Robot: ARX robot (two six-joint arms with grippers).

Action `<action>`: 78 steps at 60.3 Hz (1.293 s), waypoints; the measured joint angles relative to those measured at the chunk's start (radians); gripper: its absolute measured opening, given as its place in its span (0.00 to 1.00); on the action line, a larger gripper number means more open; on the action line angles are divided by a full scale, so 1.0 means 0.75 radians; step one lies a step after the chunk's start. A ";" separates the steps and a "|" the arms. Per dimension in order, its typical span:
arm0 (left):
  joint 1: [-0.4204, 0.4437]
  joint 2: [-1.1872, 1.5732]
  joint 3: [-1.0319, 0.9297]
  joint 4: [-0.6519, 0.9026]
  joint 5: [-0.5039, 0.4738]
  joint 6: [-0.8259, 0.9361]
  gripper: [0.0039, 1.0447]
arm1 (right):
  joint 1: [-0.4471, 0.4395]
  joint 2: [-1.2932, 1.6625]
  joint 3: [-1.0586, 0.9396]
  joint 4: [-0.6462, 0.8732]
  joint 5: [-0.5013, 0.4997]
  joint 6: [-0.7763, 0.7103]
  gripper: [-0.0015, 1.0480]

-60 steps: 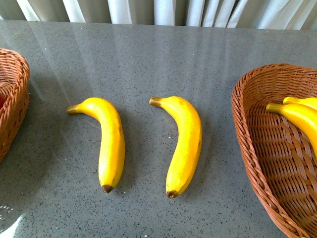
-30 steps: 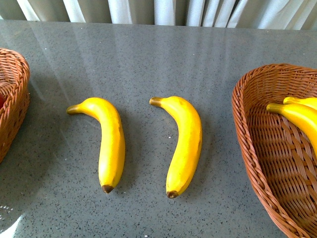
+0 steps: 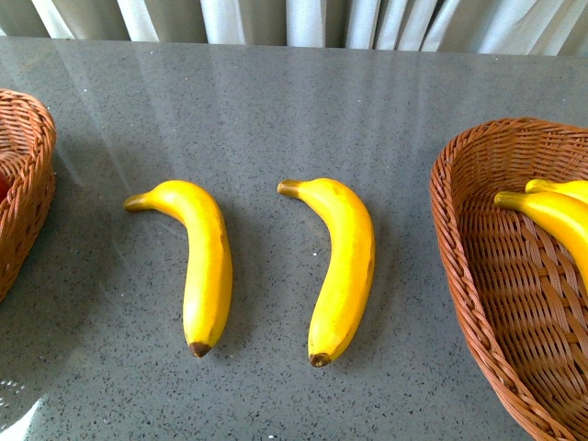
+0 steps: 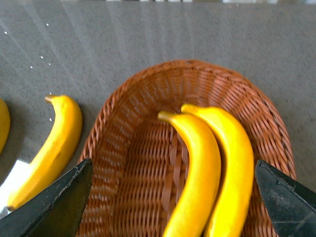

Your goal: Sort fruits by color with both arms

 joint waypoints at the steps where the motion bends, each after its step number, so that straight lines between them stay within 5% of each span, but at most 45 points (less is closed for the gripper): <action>1: 0.000 0.000 0.001 0.000 0.000 0.000 0.91 | 0.010 0.026 0.012 0.015 0.001 0.000 0.91; 15: 0.000 0.000 0.000 0.000 0.000 0.000 0.91 | 0.262 0.599 0.316 0.223 0.035 0.018 0.91; 38: 0.000 0.000 0.000 0.000 0.000 0.000 0.91 | 0.608 1.327 0.875 0.129 0.059 0.212 0.91; 78: 0.000 0.000 0.001 0.000 0.000 0.000 0.91 | 0.848 1.778 1.310 -0.102 0.034 0.360 0.91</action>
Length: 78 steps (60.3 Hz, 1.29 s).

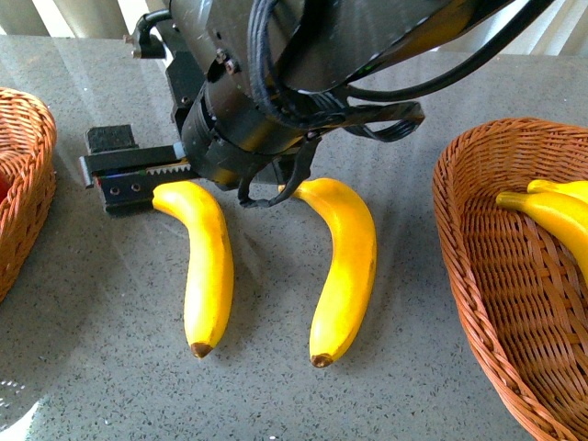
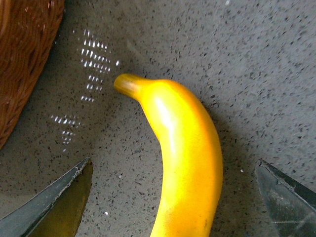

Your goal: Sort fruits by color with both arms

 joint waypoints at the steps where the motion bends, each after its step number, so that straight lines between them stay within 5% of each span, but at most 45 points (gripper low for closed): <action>1: 0.000 0.000 -0.001 0.000 0.001 0.000 0.91 | 0.001 0.007 0.001 -0.004 -0.001 0.004 0.91; 26: 0.000 0.000 -0.001 0.000 0.001 0.000 0.91 | 0.016 0.077 0.018 -0.023 -0.020 0.042 0.91; 53: 0.000 0.000 -0.001 0.000 0.001 0.000 0.91 | 0.014 0.075 0.008 -0.027 -0.020 0.079 0.34; 78: 0.000 0.000 0.000 0.000 0.001 0.000 0.91 | -0.102 -0.299 -0.237 0.125 -0.039 0.110 0.31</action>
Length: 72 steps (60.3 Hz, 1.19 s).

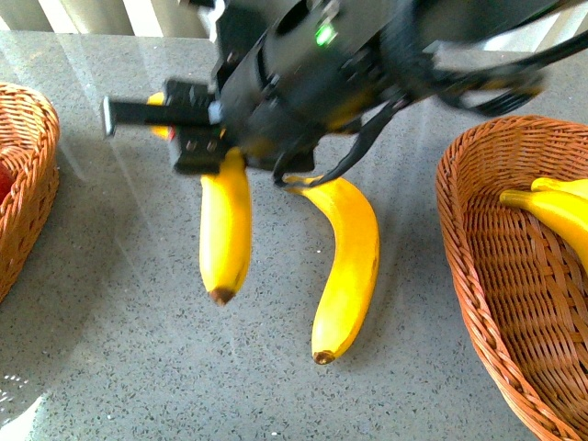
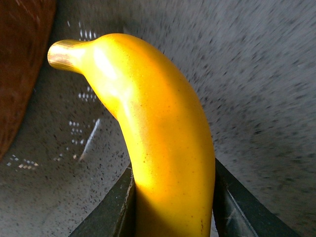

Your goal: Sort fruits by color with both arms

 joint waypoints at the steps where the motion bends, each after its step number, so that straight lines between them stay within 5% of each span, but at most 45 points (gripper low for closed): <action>1: 0.000 0.000 0.000 0.000 -0.001 0.000 0.91 | -0.007 -0.018 -0.010 0.005 0.001 0.000 0.31; 42: 0.000 0.000 -0.001 0.000 0.000 0.000 0.91 | -0.700 -0.698 -0.781 0.017 -0.097 -0.183 0.30; 72: 0.000 0.000 0.000 0.000 0.000 0.000 0.91 | -0.812 -0.597 -0.866 0.100 -0.060 -0.251 0.30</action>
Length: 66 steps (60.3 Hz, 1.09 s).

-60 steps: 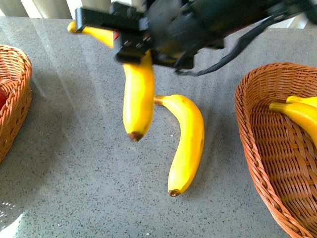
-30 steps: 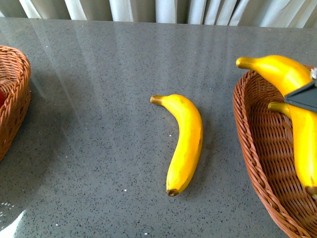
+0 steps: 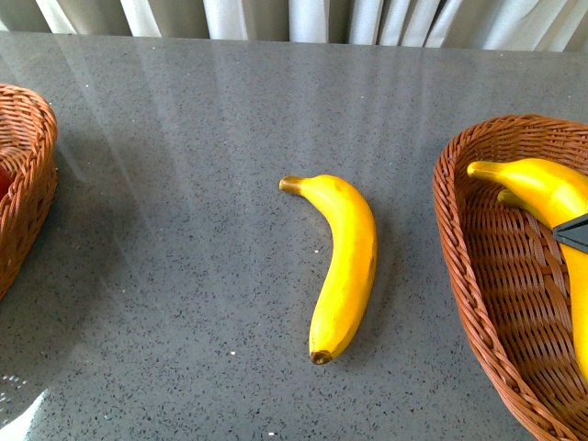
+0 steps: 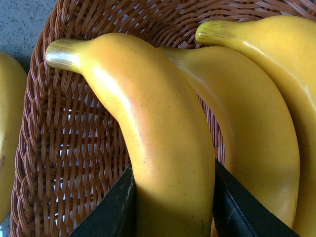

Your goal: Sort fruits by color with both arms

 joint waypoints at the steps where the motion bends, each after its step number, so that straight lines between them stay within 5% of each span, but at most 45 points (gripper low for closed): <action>1: 0.000 0.000 -0.001 0.000 0.000 0.000 0.91 | 0.000 0.004 0.000 0.003 0.000 0.000 0.30; 8: 0.000 0.000 -0.001 0.000 -0.001 0.000 0.91 | 0.003 0.045 0.000 0.028 0.007 -0.004 0.32; 27: 0.000 0.000 -0.001 0.000 -0.001 0.000 0.91 | 0.043 -0.052 0.011 -0.041 0.027 -0.004 0.93; 53: 0.000 0.000 0.000 0.000 -0.001 0.000 0.91 | 0.545 -0.063 0.257 -0.131 0.087 0.126 0.91; 66: 0.000 0.000 -0.001 0.000 -0.001 0.000 0.91 | 0.585 0.178 0.384 -0.148 0.127 0.143 0.91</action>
